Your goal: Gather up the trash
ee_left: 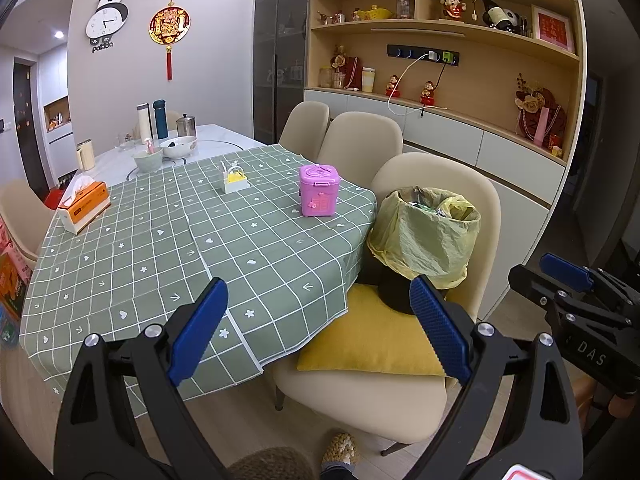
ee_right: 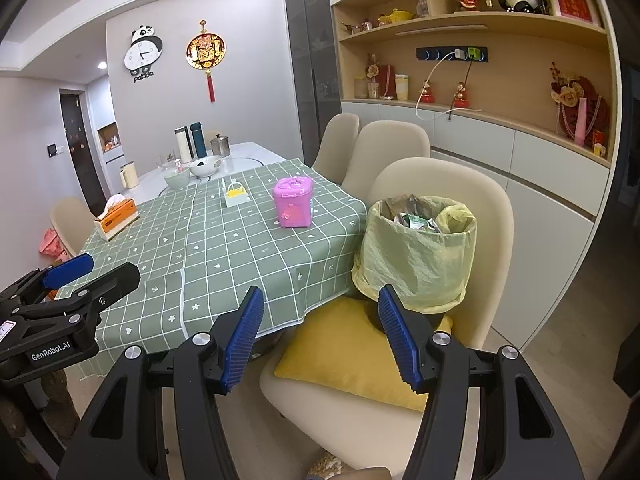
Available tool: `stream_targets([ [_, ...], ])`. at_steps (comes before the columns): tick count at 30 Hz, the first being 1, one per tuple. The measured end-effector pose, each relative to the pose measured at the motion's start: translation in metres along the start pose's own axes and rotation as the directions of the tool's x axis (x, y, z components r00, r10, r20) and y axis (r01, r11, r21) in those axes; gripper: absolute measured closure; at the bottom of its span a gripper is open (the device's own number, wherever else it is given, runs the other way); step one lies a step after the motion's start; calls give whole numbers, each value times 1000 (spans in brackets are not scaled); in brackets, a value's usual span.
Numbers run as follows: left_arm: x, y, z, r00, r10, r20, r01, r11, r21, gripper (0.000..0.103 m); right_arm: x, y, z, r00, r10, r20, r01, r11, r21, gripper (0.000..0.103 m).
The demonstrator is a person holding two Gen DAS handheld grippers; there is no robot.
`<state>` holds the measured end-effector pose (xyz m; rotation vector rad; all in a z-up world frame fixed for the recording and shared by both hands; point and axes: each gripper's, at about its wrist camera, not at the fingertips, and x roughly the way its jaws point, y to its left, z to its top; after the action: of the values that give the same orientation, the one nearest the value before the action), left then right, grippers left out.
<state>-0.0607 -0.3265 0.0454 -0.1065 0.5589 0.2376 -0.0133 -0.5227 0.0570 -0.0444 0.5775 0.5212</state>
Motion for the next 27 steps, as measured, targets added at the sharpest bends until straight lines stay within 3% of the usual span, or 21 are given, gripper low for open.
stream_targets([
  [27,-1,-2,-4,1000,-12,-2,12,1000,2,15,0,2,3,1000,-10,5,10,1000,2,47],
])
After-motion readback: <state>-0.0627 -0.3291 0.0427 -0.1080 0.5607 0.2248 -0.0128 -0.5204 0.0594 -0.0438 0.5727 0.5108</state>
